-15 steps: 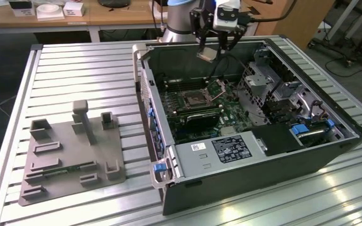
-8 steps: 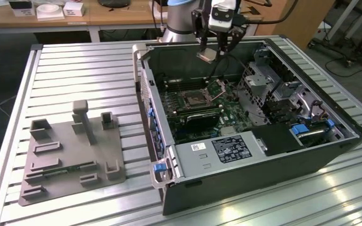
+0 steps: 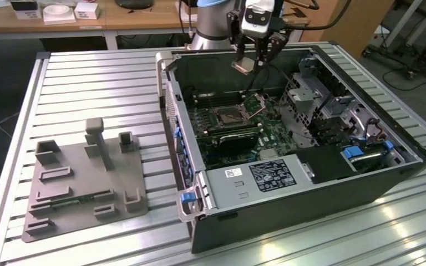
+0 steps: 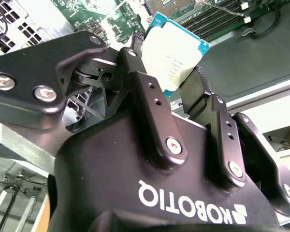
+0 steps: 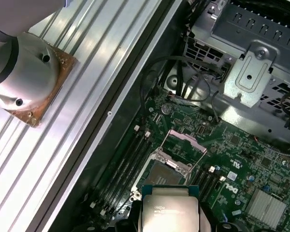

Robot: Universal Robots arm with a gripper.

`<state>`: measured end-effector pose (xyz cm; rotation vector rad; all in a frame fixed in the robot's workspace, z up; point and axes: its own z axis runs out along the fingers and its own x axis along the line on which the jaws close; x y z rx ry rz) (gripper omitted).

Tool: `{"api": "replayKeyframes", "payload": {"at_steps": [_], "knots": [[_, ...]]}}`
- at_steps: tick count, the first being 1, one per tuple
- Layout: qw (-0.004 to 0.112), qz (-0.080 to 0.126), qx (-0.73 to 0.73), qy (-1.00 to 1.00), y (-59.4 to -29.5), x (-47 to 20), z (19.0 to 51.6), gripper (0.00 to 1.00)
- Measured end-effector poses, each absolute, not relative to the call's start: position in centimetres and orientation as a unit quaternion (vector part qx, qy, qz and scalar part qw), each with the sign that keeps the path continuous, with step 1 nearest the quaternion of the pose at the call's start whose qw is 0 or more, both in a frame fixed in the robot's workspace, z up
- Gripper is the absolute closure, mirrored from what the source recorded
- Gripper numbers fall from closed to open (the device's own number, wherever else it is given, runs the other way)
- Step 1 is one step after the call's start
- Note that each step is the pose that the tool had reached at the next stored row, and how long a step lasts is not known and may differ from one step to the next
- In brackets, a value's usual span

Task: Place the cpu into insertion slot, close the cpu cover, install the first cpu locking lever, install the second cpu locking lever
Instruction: 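Place the cpu into insertion slot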

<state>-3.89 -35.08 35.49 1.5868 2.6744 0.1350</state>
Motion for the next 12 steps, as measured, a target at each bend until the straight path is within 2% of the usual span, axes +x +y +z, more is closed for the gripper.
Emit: {"api": "replayKeyframes", "payload": {"at_steps": [12], "knots": [[0.016,0.043,0.538,0.842,-35.08,-3.89,35.42,0.46]]}}
